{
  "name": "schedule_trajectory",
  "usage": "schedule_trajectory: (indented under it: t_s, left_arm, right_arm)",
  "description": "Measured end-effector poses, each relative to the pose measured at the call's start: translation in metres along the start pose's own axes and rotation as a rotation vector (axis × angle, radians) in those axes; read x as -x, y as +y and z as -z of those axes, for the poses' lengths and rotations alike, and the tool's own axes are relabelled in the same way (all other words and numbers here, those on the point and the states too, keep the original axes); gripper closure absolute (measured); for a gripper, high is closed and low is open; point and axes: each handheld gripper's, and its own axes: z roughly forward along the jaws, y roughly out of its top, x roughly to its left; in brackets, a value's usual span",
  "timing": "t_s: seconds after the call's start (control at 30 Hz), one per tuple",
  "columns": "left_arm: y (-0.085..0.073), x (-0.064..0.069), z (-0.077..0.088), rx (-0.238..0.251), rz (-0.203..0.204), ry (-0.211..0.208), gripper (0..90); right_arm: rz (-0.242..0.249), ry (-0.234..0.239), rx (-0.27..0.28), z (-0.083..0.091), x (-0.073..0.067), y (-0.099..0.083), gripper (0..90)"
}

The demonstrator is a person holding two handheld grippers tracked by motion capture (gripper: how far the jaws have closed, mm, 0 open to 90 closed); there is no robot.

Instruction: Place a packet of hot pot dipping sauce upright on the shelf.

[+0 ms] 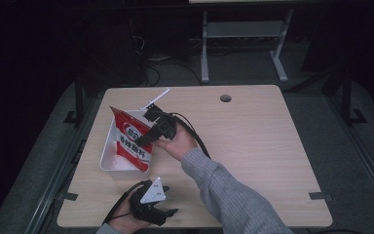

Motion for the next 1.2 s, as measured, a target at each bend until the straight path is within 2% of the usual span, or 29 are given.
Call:
schedule_trajectory:
  t_s: [0.33,0.9,1.2]
  left_arm:
    - [0.0,0.0,-0.001,-0.001,0.001,0.001,27.3]
    - [0.0,-0.001,-0.001,-0.007,0.002,0.008,26.9]
    - [0.0,-0.001,-0.002,-0.005,0.001,0.012,26.8]
  right_arm:
    - [0.005,0.014,0.001,0.009,0.002,-0.009,48.4]
    - [0.035,0.047,0.019,0.04,-0.001,-0.035,46.2]
    - [0.007,0.045,0.028,0.053,0.007,-0.056,45.6]
